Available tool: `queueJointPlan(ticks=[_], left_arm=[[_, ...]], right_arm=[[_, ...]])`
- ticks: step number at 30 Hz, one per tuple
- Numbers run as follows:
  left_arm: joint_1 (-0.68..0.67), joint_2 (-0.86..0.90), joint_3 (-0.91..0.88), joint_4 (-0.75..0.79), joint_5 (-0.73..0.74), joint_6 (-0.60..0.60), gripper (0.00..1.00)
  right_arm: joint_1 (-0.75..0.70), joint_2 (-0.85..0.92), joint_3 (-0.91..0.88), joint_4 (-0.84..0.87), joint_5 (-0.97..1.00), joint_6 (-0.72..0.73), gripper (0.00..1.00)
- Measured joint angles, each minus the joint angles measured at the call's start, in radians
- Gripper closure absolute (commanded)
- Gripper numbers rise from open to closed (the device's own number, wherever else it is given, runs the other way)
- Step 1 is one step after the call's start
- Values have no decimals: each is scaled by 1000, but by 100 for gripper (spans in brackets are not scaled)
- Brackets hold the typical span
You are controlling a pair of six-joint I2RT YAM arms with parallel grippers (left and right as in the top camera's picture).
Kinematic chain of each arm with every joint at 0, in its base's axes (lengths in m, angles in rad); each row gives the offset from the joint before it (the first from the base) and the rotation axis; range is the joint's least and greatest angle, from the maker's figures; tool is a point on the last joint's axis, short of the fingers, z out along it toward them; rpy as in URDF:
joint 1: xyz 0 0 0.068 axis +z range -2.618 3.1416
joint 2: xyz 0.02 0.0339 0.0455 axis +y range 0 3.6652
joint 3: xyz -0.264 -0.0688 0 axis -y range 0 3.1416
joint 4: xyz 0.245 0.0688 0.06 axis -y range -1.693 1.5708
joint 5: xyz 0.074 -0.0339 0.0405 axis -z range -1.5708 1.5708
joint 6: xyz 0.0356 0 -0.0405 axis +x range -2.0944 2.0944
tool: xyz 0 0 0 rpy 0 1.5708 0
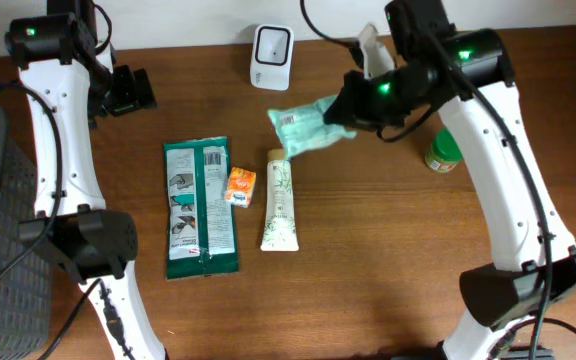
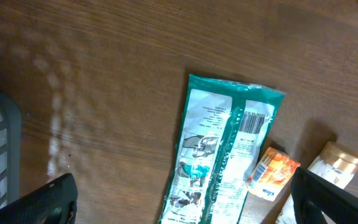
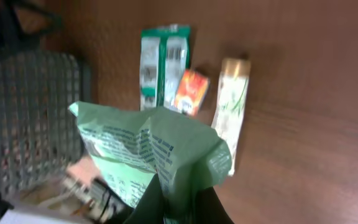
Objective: Scan the item barcode
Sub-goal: 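Grasp the mint-green packet with the right gripper and lift it to the scanner, then carry the mint packet right and drop it beside the jar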
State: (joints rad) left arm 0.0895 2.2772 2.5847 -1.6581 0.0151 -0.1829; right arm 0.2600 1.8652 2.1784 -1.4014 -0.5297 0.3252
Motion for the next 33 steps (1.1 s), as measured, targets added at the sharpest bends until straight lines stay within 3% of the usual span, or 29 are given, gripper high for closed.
queueJointPlan(ticks=[3, 7, 10, 19, 23, 33], left_arm=[[0, 0, 0, 0, 0, 0, 1], [0, 0, 0, 0, 0, 0, 1], [0, 0, 0, 0, 0, 0, 1], [0, 0, 0, 0, 3, 0, 1], [0, 0, 0, 1, 3, 0, 1], [0, 0, 0, 0, 3, 0, 0]], right_arm=[[18, 25, 216, 7, 145, -10, 96], [120, 121, 309, 315, 519, -185, 96], [210, 312, 308, 599, 815, -437, 96], [217, 687, 299, 1268, 958, -1065, 96], [211, 774, 299, 1309, 959, -1232, 96], [187, 779, 297, 1323, 959, -1272, 96]])
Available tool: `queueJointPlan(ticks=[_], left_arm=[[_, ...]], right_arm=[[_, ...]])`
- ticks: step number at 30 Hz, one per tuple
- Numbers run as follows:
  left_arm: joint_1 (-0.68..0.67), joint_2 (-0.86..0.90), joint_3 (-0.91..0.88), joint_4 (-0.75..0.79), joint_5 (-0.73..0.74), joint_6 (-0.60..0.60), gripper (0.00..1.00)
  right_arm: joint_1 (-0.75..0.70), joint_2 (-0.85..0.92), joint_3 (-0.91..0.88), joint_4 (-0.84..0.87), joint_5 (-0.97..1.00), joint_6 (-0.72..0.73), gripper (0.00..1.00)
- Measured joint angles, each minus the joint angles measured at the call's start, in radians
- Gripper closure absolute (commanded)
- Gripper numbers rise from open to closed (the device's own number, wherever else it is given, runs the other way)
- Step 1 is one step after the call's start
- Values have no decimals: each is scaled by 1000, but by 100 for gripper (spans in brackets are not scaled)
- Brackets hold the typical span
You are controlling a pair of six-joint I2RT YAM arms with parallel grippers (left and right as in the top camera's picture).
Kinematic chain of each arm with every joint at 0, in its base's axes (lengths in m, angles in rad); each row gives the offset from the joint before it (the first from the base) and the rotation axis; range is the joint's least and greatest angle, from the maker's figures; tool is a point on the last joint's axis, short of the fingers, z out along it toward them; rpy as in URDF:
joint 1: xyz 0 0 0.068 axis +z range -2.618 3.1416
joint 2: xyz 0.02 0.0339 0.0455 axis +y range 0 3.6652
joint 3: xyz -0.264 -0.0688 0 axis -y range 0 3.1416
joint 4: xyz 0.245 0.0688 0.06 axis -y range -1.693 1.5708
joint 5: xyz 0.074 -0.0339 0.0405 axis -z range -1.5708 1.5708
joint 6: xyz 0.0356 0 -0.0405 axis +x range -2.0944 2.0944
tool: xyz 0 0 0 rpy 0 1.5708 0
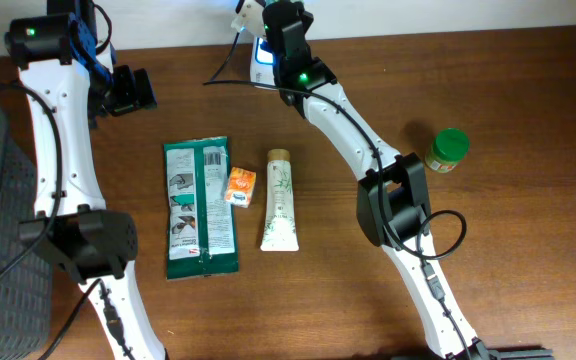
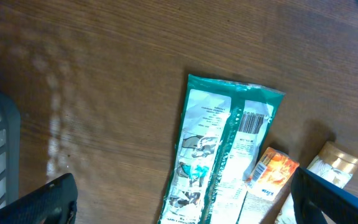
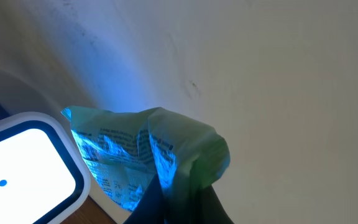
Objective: Scan the item barcode
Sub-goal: 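Carry the mint packet right and drop it beside the jar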
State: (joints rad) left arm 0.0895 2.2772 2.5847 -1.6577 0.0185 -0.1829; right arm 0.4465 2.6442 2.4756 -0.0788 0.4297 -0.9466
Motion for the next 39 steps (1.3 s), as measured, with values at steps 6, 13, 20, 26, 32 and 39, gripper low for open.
queueJointPlan(ticks=[6, 13, 20, 26, 32, 39], left_arm=[[0, 0, 0, 0, 0, 0, 1], [0, 0, 0, -1, 0, 0, 1], [0, 0, 0, -1, 0, 0, 1], [0, 0, 0, 0, 0, 0, 1], [0, 0, 0, -1, 0, 0, 1], [0, 0, 0, 0, 0, 0, 0]], right_arm=[[0, 0, 0, -25, 8, 23, 96], [-19, -195, -6, -365, -42, 339, 96], [-145, -672, 11, -1094, -194, 938, 96], [-411, -659, -28, -1364, -341, 1048, 96], [-564, -474, -242, -1131, -477, 943, 96], [-641, -299, -262, -1118, -503, 890, 95]])
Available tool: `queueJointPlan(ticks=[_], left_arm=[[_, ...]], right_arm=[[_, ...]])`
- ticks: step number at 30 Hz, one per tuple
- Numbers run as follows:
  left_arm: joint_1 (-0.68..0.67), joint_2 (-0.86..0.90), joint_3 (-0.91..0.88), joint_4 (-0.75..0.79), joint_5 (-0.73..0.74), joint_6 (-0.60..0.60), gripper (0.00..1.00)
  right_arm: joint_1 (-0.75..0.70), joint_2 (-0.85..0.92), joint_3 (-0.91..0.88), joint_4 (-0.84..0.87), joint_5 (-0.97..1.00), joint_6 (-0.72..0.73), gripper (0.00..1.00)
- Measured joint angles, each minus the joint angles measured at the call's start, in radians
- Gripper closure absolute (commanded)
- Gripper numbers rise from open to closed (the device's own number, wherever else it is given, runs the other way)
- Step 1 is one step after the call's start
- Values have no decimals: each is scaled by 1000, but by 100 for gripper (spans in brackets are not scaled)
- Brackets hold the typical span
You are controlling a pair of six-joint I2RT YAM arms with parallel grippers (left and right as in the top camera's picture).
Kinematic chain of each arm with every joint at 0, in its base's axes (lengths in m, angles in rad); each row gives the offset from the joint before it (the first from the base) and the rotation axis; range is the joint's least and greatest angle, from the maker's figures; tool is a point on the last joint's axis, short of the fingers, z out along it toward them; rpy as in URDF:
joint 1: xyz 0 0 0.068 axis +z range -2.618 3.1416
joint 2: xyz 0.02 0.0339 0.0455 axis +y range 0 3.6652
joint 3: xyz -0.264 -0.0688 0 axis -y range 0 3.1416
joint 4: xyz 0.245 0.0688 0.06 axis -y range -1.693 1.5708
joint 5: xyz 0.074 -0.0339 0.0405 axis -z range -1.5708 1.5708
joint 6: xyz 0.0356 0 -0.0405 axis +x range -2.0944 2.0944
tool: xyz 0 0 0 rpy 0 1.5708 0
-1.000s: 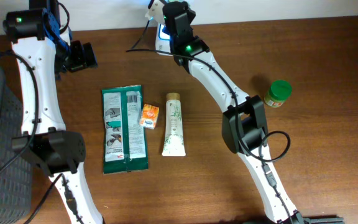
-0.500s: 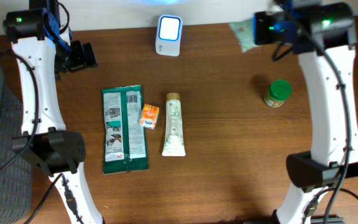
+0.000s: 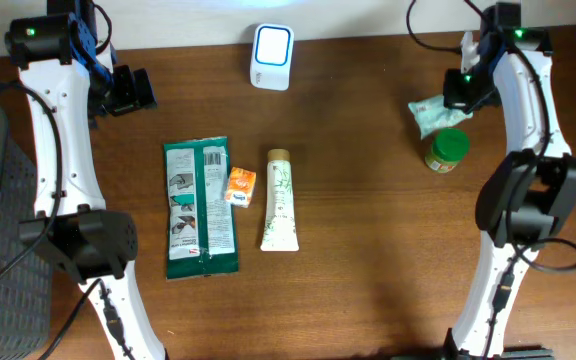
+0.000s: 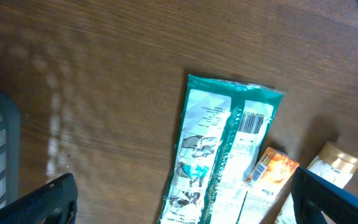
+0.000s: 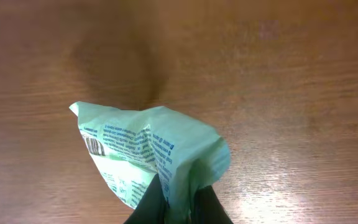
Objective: Scan the item barcode
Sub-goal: 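Carry the mint packet right and drop it beside the jar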
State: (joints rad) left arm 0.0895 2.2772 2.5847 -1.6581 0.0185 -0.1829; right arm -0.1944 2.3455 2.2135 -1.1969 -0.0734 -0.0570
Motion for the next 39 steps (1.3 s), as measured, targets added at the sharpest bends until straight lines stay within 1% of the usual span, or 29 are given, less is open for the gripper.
queueJointPlan(ticks=[1, 2, 4, 8, 9, 10, 11, 12, 13, 15, 16, 17, 20, 21, 22, 23, 26, 27, 29, 30, 31, 32, 34, 37, 39], left_arm=[[0, 0, 0, 0, 0, 0, 1], [0, 0, 0, 0, 0, 0, 1], [0, 0, 0, 0, 0, 0, 1], [0, 0, 0, 0, 0, 0, 1], [0, 0, 0, 0, 0, 0, 1], [0, 0, 0, 0, 0, 0, 1], [0, 0, 0, -1, 0, 0, 1], [0, 0, 0, -2, 0, 0, 1], [0, 0, 0, 0, 0, 0, 1], [0, 0, 0, 0, 0, 0, 1], [0, 0, 0, 0, 0, 0, 1], [0, 0, 0, 1, 0, 0, 1], [0, 0, 0, 30, 0, 0, 1], [0, 0, 0, 32, 0, 0, 1], [0, 0, 0, 31, 0, 0, 0], [0, 0, 0, 32, 1, 0, 6], [0, 0, 0, 32, 18, 0, 14], [0, 0, 0, 33, 33, 0, 14], [-4, 0, 0, 47, 54, 0, 9], [-6, 0, 0, 53, 61, 0, 5], [-6, 0, 0, 57, 61, 0, 1], [-6, 1, 0, 59, 61, 0, 0], [-6, 1, 0, 60, 64, 0, 1], [-6, 1, 0, 75, 64, 0, 0], [-6, 1, 0, 77, 64, 0, 0]], right_arm=[[-5, 22, 0, -4, -5, -1, 85], [-6, 34, -1, -10, -6, -2, 53], [-9, 46, -2, -40, -3, -2, 42], [-38, 46, 2, -98, -18, 32, 41], [-52, 47, 61, -191, -47, 39, 41], [-56, 50, 117, -240, -62, 42, 42], [-51, 44, 219, -304, -84, 47, 42], [-41, 40, 297, -371, -98, 46, 45], [-9, 10, 418, -449, -136, 46, 45], [70, -22, 498, -496, -222, 50, 45], [113, -31, 500, -496, -252, 49, 41], [214, -32, 472, -494, -297, 48, 39], [328, -31, 379, -491, -323, 50, 39], [390, -31, 297, -472, -333, 64, 47], [420, -29, 253, -460, -337, 82, 48], [444, -33, 194, -413, -344, 91, 49], [517, -29, 1, -314, -365, 114, 49], [547, -26, -64, -252, -367, 119, 49], [591, -26, -167, -132, -374, 139, 48], [605, -25, -222, -76, -375, 151, 40], [615, -23, -279, -21, -378, 159, 34], [617, -22, -322, 24, -383, 165, 23], [616, -22, -373, 97, -399, 168, 18], [615, -48, -442, 241, -489, 169, 17], [616, -56, -475, 290, -555, 170, 17]])
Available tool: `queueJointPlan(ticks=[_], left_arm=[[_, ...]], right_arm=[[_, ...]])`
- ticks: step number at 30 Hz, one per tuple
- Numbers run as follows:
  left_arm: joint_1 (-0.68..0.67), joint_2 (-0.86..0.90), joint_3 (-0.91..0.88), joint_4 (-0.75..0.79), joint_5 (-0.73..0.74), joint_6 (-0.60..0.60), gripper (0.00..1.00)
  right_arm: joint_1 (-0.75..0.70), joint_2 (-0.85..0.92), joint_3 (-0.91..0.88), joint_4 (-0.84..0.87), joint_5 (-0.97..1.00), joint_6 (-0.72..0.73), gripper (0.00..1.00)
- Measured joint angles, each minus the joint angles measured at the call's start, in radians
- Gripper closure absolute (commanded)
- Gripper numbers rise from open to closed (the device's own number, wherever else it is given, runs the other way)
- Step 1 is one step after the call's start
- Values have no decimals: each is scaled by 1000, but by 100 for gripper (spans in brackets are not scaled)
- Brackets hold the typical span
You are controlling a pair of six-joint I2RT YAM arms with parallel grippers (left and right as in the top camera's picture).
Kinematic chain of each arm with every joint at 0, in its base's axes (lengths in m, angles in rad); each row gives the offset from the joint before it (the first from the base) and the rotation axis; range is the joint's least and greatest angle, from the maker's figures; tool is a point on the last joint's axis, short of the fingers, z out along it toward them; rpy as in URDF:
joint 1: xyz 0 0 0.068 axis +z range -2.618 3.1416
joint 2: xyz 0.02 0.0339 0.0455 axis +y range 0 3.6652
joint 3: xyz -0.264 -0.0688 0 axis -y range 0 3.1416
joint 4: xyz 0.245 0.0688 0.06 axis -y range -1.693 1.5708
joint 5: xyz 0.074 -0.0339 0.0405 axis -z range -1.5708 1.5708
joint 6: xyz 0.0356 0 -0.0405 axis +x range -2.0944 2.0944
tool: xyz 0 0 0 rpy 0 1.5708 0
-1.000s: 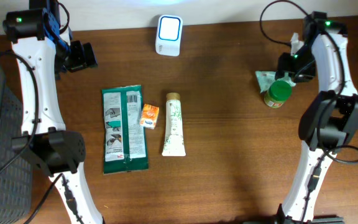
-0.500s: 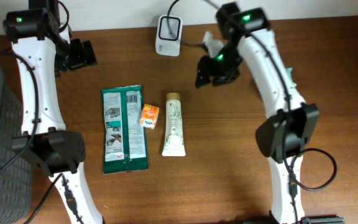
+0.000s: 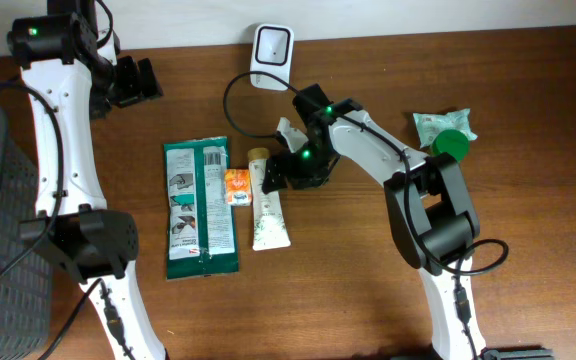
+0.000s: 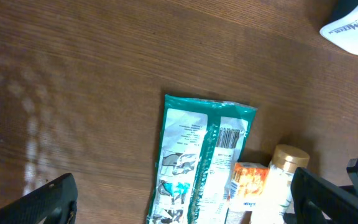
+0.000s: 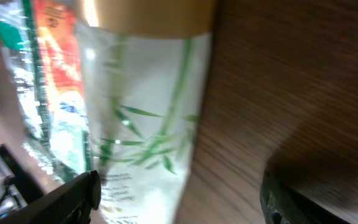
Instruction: Scan the item barcode
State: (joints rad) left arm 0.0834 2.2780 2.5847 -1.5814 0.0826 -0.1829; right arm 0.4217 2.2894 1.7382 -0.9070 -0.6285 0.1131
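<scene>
The white scanner (image 3: 272, 45) stands at the table's back edge. A white tube with a bamboo print and gold cap (image 3: 268, 205) lies mid-table. My right gripper (image 3: 280, 170) is low over its cap end and open. In the right wrist view the tube (image 5: 145, 106) fills the space ahead of the right gripper (image 5: 179, 199), lying toward the left finger. A light green pouch (image 3: 438, 126) lies at the right by a green-lidded jar (image 3: 452, 145). My left gripper (image 3: 136, 82) hangs open at the back left, with nothing between its fingers (image 4: 42, 202).
A teal packet (image 3: 201, 205) and a small orange box (image 3: 236, 186) lie just left of the tube; the box touches it. A dark mesh basket stands at the left table edge. The scanner's corner (image 4: 353, 25) shows in the left wrist view.
The green pouch left my right gripper and lies by the jar. That gripper is now open at the tube's cap end. The tube sits slightly further left. My left gripper shifted a little.
My right gripper held the green pouch aloft near the scanner, then right at the scanner in its blue light, then over the back right by the jar. Now the pouch lies there and the gripper is open at the tube.
</scene>
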Motion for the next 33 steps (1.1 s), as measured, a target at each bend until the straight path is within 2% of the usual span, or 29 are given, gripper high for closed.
queueJointPlan(ticks=[5, 8, 10, 12, 16, 18, 21, 24, 26, 28, 31, 33], left_arm=[[0, 0, 0, 5, 0, 0, 1], [0, 0, 0, 8, 0, 0, 0], [0, 0, 0, 9, 0, 0, 0], [0, 0, 0, 9, 0, 0, 1], [0, 0, 0, 13, 0, 0, 1], [0, 0, 0, 18, 0, 0, 0], [0, 0, 0, 20, 0, 0, 1], [0, 0, 0, 23, 0, 0, 1], [0, 0, 0, 22, 0, 0, 1], [0, 0, 0, 23, 0, 0, 1], [0, 0, 0, 23, 0, 0, 1], [0, 0, 0, 23, 0, 0, 1]], right_arm=[[2, 0, -6, 15, -32, 0, 19], [39, -2, -47, 139, -64, 50, 42], [55, -5, -86, 197, -75, 92, 49], [56, -7, -108, 219, -96, 128, 58], [35, -7, -119, 216, -106, 150, 86], [14, -7, -119, 207, -129, 143, 92], [-3, -18, -117, 153, -135, 93, 93], [-2, -58, -50, -65, 65, 56, 93], [6, -85, 37, -220, 363, 53, 96], [45, -92, 79, -332, 775, 125, 96], [93, -80, 80, -391, 1127, 195, 96], [97, -26, 84, -397, 1227, 206, 94]])
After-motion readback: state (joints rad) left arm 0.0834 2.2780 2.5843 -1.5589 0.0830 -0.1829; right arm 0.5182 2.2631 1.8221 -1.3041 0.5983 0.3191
